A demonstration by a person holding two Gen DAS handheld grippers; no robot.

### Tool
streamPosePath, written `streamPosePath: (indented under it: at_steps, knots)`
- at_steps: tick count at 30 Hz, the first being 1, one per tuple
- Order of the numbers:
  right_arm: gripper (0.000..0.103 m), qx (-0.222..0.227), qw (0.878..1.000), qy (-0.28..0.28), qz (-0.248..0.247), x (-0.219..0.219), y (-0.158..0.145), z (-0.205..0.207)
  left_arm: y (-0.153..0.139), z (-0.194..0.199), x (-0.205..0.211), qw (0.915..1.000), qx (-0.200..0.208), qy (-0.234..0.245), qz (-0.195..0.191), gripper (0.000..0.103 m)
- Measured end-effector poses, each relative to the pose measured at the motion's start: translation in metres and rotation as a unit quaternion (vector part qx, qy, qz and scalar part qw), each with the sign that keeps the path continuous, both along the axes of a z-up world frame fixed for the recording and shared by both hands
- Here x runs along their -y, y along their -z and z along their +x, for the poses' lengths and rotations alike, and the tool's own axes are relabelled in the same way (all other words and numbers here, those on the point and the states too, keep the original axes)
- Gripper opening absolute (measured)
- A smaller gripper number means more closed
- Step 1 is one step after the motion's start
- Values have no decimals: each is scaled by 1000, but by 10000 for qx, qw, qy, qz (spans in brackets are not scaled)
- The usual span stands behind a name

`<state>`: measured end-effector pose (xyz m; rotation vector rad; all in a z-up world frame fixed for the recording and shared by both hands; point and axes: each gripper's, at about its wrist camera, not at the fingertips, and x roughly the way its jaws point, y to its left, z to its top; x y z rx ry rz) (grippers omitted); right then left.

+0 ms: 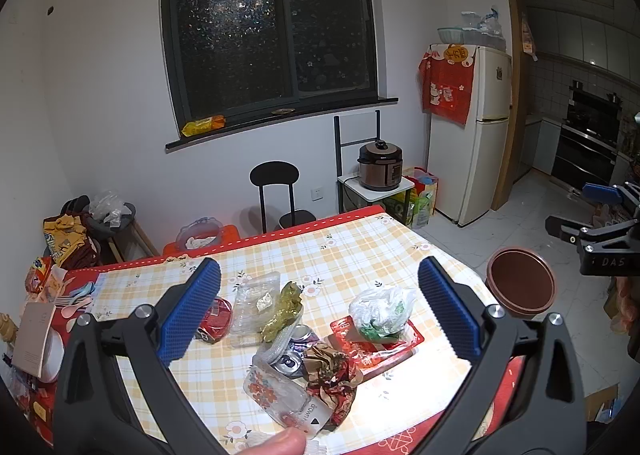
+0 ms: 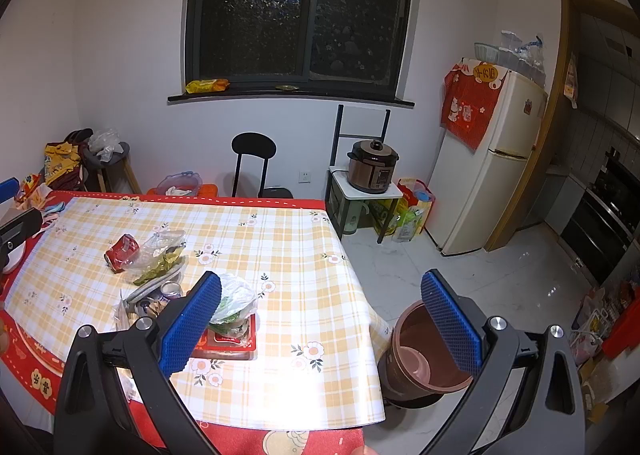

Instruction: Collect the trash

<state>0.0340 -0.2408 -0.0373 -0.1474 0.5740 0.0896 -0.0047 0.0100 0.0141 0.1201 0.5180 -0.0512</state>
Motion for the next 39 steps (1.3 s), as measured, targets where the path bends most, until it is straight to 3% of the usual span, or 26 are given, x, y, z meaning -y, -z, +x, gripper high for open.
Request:
streamPosePath:
  at_steps: [10, 16, 19, 22, 29, 33, 37, 39]
  knots:
    - [99, -77, 9999, -24, 84, 0, 5, 0, 3, 2, -7, 9991, -114, -21, -408, 98]
    - [99, -201, 9985, -239, 441, -1, 21, 9, 21, -2, -28, 9981, -79, -257, -562, 98]
    - [99, -364, 9953, -556, 708, -6, 39, 15, 38, -6, -49, 9959, -261, -601, -625, 98]
    - [99, -455, 9915, -878, 846, -16, 60, 19, 63, -12, -76, 9904, -700, -824, -865, 98]
    - [99, -1152, 9751, -1634, 959, -55, 110, 25, 114, -37, -113, 9728, -1293, -1648, -991, 97]
    - [99, -1303, 9692, -1977, 672, -85, 125, 22, 146, -50, -134, 9617, -1552, -1875, -1259, 95]
    - [99, -1612, 9629, -2039, 719, -95, 142, 26, 194, -54, -145, 9402, -2222, -1990, -1645, 78]
    - [99, -1875, 9560, -2109, 801, -102, 151, 30, 220, -55, -150, 9259, -2507, -2033, -1962, 77]
